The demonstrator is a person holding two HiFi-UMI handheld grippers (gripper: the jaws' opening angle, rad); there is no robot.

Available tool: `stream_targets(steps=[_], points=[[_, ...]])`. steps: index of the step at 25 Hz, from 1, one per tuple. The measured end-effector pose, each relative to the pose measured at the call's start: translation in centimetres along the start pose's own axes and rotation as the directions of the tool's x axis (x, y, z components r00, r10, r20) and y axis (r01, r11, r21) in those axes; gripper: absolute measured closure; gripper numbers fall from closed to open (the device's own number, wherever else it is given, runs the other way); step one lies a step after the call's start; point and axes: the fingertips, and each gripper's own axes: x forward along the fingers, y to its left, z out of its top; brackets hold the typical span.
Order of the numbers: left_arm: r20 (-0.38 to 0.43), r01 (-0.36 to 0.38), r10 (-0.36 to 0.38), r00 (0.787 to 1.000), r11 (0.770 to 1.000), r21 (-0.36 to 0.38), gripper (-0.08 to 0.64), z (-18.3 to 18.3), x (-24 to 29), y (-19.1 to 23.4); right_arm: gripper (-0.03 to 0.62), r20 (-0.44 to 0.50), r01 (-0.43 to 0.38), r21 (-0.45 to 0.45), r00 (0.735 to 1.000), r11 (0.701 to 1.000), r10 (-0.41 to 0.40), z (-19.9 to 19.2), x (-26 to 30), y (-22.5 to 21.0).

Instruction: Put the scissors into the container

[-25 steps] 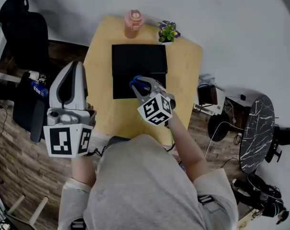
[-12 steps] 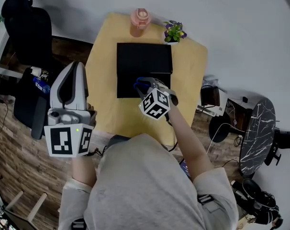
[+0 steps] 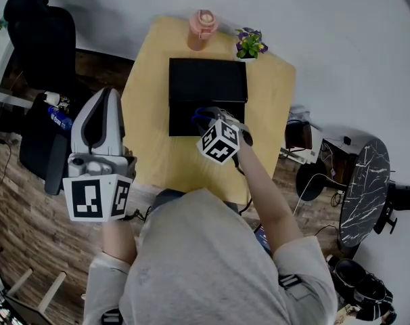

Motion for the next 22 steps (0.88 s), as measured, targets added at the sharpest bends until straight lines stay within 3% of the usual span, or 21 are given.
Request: stream_targets(steps=[7, 11, 13, 17, 22], points=[[0.005, -0.014, 0.014, 1.000, 1.000, 0.002, 0.500, 0.2, -1.1, -0.4, 0.517, 0.030, 0.000, 0.054, 1.000, 0.999, -0.001, 0.3, -0.7, 0.0], [0.012, -0.030, 0.030, 0.999, 1.000, 0.007, 0.500, 0.6, -2.3, -0.8, 0.520, 0.086, 0.030, 0.124, 0.995, 0.992, -0.041, 1.1, -2.2, -0.4], [0.016, -0.036, 0.036, 0.999, 0.999, 0.008, 0.500, 0.8, -2.9, -1.2, 0.577, 0.129, 0.048, 0.178, 0.989, 0.983, -0.072, 1.6, -3.6, -0.6], [0.031, -0.034, 0.034, 0.999, 0.999, 0.013, 0.500, 1.6, -3.7, -2.7, 0.589, 0.231, 0.063, 0.277, 0.964, 0.959, -0.130, 2.8, -7.2, -0.8], [0.051, -0.016, 0.015, 0.999, 1.000, 0.016, 0.500, 2.6, -4.7, -5.8, 0.589, 0.335, 0.112, 0.362, 0.911, 0.925, -0.242, 3.8, -13.2, -1.5]])
